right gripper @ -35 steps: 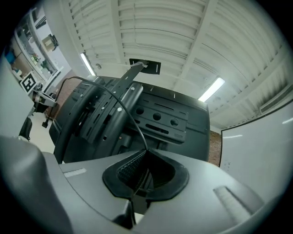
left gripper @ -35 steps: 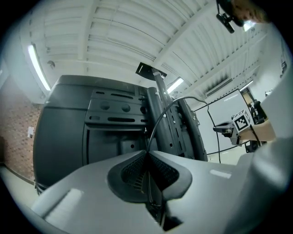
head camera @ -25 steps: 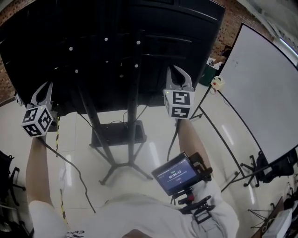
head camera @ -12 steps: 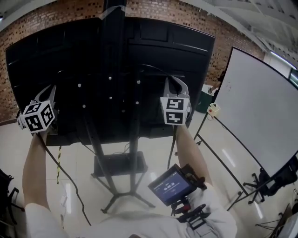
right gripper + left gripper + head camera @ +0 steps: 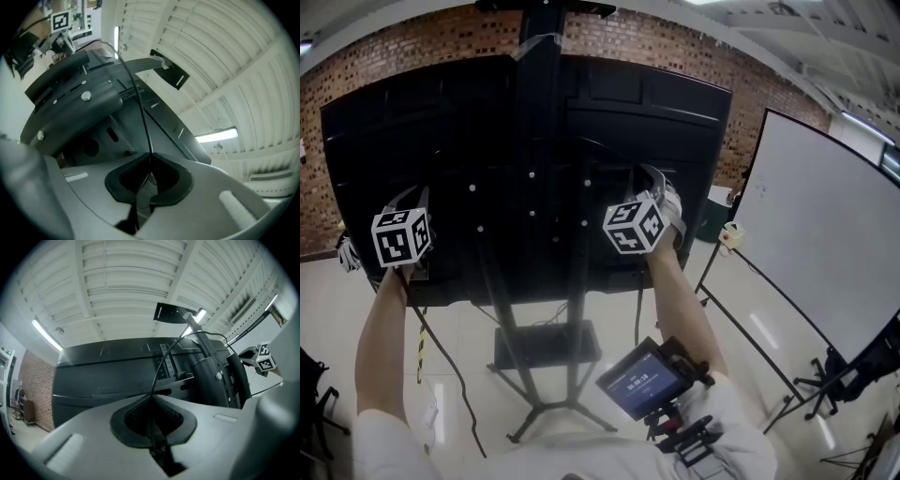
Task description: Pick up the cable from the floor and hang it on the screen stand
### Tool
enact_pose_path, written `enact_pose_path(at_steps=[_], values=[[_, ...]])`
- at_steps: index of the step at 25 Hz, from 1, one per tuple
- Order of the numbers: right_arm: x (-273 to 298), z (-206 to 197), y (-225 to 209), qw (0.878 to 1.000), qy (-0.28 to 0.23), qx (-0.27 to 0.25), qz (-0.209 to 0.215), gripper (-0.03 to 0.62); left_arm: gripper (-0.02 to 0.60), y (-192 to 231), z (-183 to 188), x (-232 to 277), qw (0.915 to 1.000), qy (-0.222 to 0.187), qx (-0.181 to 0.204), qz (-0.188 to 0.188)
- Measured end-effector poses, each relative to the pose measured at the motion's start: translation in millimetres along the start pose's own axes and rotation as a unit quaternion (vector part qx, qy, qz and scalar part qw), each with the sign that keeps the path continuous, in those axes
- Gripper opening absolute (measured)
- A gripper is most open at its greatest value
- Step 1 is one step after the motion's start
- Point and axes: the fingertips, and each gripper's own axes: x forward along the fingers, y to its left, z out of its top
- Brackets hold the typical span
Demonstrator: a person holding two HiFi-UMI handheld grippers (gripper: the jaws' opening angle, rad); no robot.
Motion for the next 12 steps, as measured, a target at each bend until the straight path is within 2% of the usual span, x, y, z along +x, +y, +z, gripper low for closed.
enact_pose_path(at_steps=[5,12], values=[[-3.1,4.8,23.2,0.993,0.014,-0.121,-0.008,0.031,0.011,-4.1,-17.1,2.0,0.9994,0.021,0.025,0.009],[-1.2,0.5,39.5,0.978,0.048,-0.201,-0.006,0.034,0.010,-17.6,-26.8,-1.7,0.9983,0.032,0.048,-0.005]])
